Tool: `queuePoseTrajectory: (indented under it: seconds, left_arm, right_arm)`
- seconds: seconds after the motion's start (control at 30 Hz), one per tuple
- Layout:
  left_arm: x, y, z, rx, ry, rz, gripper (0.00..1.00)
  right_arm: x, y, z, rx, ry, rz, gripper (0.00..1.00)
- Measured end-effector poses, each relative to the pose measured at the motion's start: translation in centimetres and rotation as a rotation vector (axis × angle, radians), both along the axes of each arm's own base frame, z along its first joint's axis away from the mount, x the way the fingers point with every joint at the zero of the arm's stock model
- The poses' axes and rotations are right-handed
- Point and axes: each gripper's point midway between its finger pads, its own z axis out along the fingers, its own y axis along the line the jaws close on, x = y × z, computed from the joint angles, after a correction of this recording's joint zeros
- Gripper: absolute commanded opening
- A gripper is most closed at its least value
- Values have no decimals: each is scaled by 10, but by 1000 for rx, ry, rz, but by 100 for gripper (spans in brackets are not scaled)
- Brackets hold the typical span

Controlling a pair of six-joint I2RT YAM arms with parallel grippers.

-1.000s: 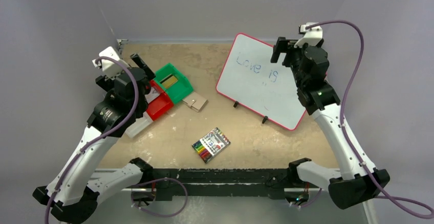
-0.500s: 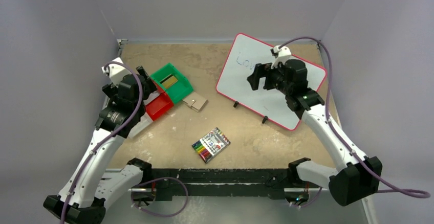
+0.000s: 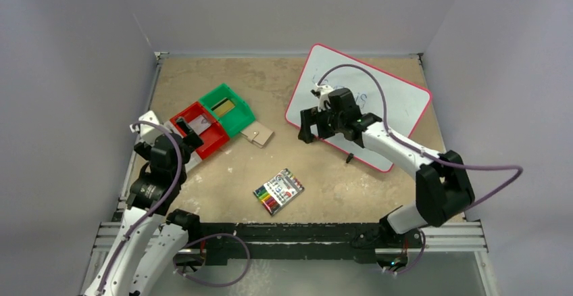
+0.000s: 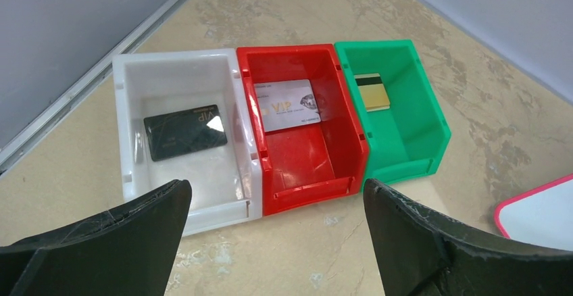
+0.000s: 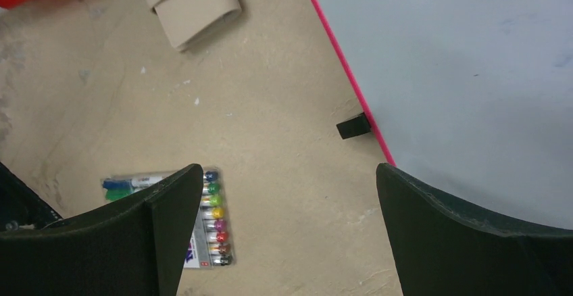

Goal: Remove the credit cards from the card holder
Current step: Move the distractor to the center of the board.

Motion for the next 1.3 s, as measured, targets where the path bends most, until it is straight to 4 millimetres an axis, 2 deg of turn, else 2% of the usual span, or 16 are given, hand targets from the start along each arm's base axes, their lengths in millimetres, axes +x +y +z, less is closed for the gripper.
queuePoseTrajectory:
  seconds: [0.2,0.4,0.73,0.87,1.0,1.2,1.3]
  left_arm:
    - [-4,3,-10,-21,-2,28,100]
    - [-1,5,-17,-20,29,52,100]
    - [2,10,-21,11,50,79,100]
    - [3,11,-19,17,43,82,99]
    - [4,12,-19,27,48,86,100]
    - [4,12,-20,30,49,90,100]
    - [4,12,-20,29,49,90,100]
  right_arm:
    - [-15,11,-49,-93,120,61,100]
    - [-9,21,-76,-200,152,62,100]
    - [-1,-7,-107,-425,141,-49,100]
    - [19,-18,-110,-478,122,-101,100]
    - [53,-32,-106,-497,82,-170,100]
    - [111,-64,-100,-528,34,-292,100]
    - [127,-75,-95,-531,21,-318,100]
